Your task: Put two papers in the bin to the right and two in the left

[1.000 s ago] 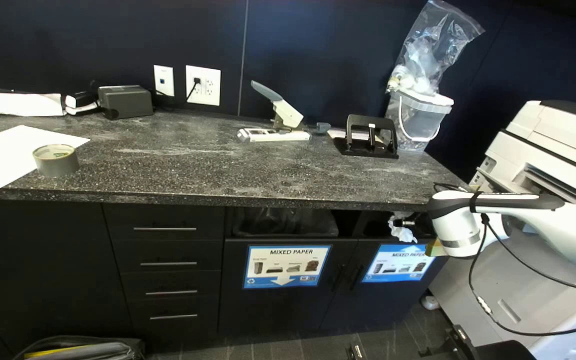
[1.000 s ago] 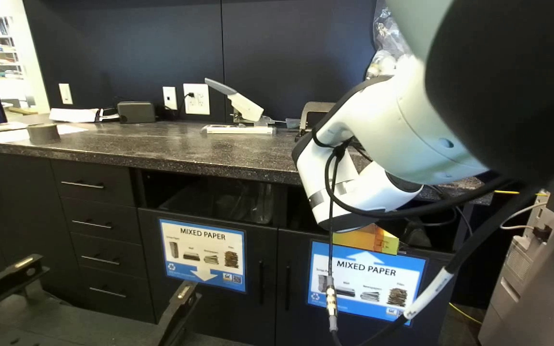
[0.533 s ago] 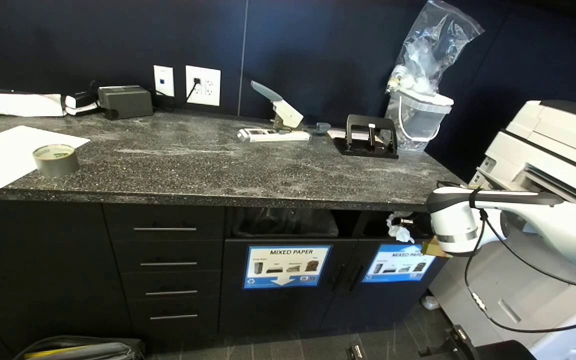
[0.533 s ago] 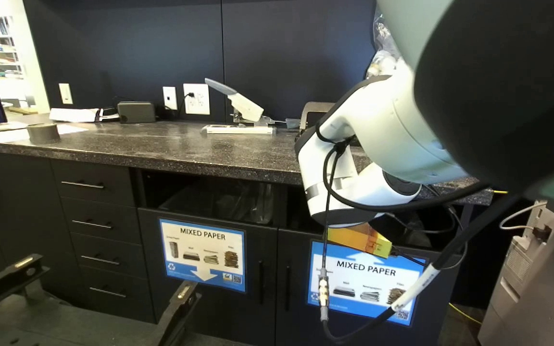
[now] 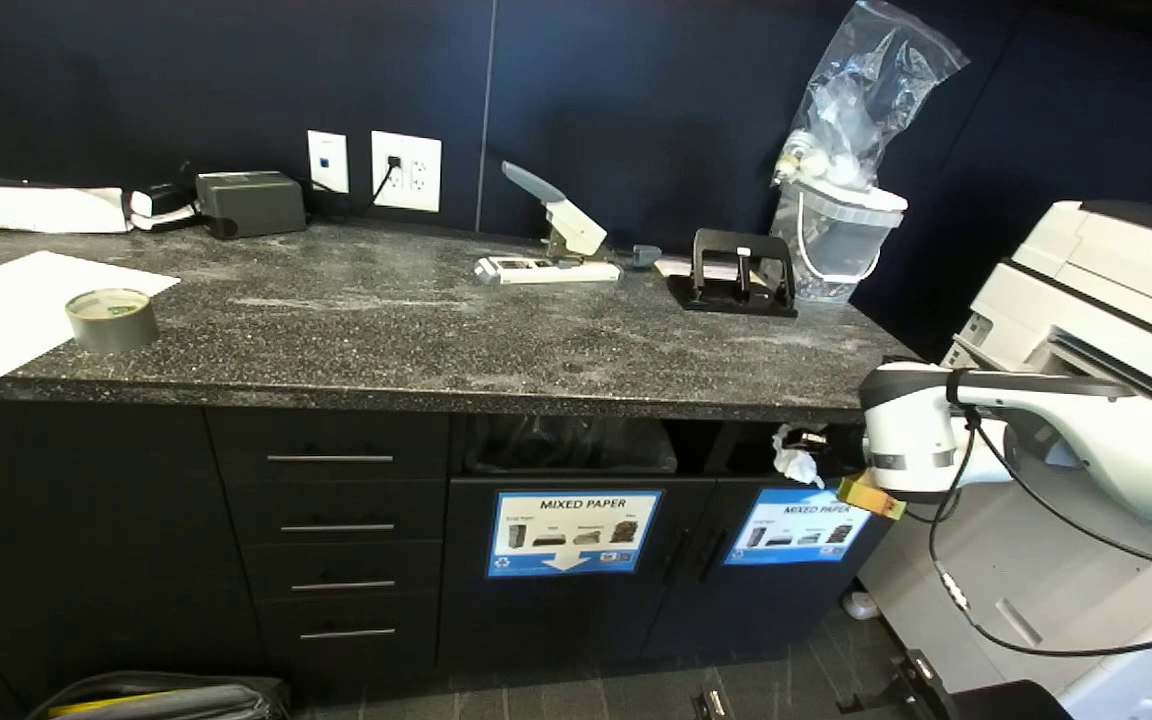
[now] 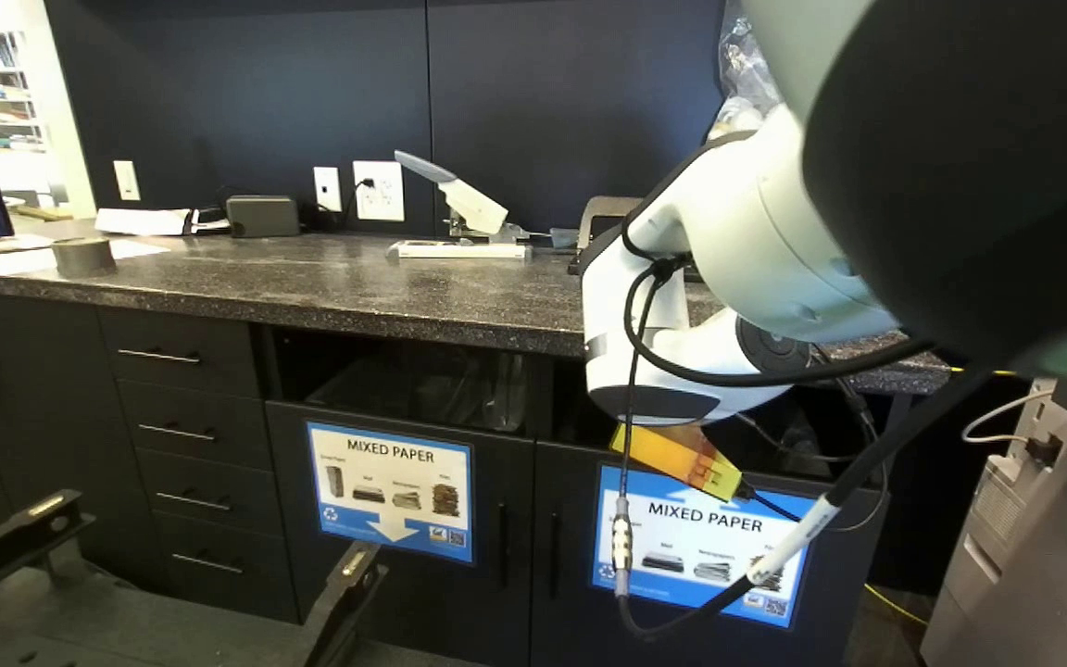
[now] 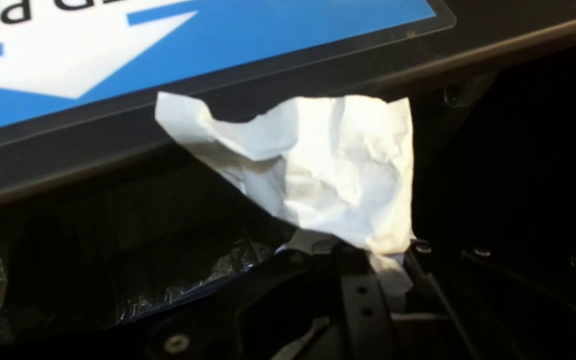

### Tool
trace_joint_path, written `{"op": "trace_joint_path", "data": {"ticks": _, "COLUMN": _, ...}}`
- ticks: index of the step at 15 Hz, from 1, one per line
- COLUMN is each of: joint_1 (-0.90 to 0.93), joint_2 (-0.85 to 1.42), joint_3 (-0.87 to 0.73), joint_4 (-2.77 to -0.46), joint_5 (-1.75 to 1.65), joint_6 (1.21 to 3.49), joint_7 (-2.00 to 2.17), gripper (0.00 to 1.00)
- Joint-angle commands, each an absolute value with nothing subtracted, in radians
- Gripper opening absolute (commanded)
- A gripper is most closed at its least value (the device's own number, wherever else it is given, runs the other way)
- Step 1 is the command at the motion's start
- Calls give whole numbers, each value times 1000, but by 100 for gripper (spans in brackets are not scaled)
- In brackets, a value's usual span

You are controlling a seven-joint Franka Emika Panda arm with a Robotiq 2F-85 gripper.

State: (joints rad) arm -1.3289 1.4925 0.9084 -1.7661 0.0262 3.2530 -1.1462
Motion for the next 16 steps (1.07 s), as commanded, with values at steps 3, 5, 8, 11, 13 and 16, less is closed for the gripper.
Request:
{"op": "trace_joint_path", "data": {"ticks": 3, "joint_1": -1328, "joint_2": 1489, "joint_3": 934, "joint_4": -1756, "joint_5": 106, "joint_6": 3235, "joint_7": -1205, "gripper": 7}}
{"op": "trace_joint_path", "data": {"ticks": 5, "joint_1": -1290, "joint_2": 1488, "joint_3": 898, "joint_4": -1722, "joint_5": 109, "joint_6": 3219, "joint_7": -1213, "gripper": 7}}
{"op": "trace_joint_path", "data": {"ticks": 8, "joint_1": -1244, "joint_2": 1488, "joint_3": 860, "joint_4": -1685, "joint_5": 131, "joint_6": 3189, "joint_7": -1217, "gripper": 7}}
{"op": "trace_joint_path", "data": {"ticks": 11, "joint_1": -1220, "joint_2": 1488, "joint_3": 866, "joint_4": -1655, "joint_5": 178, "joint_6": 3172, "joint_7": -1250, "gripper": 7}}
{"op": "trace_joint_path", "data": {"ticks": 13, "joint_1": -1222, "joint_2": 1488, "joint_3": 881, "joint_4": -1654, "joint_5": 215, "joint_6": 3173, "joint_7": -1279, "gripper": 7}}
{"op": "trace_joint_path", "data": {"ticks": 16, "joint_1": -1222, "joint_2": 1487, "joint_3": 890, "joint_4": -1651, "joint_5": 276, "joint_6": 3173, "joint_7": -1325, "gripper": 7}}
